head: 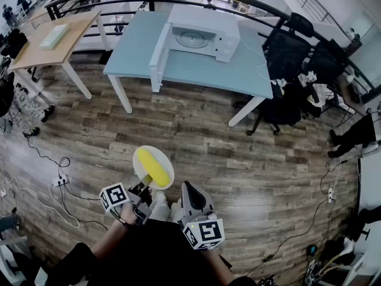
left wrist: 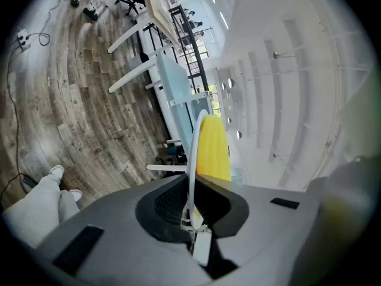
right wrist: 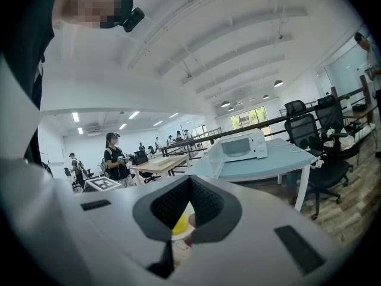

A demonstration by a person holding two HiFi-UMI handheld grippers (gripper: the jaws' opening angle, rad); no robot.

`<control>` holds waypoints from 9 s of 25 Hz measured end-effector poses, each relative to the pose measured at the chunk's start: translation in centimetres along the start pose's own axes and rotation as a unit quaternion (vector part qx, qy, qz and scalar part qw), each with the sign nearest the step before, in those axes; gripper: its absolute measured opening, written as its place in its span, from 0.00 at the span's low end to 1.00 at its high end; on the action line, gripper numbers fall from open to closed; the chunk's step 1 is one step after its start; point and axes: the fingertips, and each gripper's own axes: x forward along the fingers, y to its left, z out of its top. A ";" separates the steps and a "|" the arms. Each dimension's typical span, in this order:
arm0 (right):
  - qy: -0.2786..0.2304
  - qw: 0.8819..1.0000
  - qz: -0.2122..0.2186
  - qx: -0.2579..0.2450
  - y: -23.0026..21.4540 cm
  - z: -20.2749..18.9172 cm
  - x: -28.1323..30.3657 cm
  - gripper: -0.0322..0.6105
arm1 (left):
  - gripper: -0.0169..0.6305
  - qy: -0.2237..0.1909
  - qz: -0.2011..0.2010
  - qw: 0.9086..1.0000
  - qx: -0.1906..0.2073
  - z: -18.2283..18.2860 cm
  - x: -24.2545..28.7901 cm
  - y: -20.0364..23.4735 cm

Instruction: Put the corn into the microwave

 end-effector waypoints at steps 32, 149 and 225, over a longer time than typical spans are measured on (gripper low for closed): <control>-0.039 0.999 -0.026 0.001 2.1 -0.2 -0.4 0.06 | 0.06 0.041 -0.043 0.998 0.036 0.0 1.1 -1.3; 0.031 0.997 0.070 0.011 -39.0 11.5 28.8 0.06 | 0.07 -0.106 0.000 0.994 -0.030 16.5 45.3 -12.0; 0.099 0.979 0.173 -0.038 -41.9 17.6 55.5 0.06 | 0.07 -0.157 0.043 0.983 -0.087 38.1 65.3 -7.2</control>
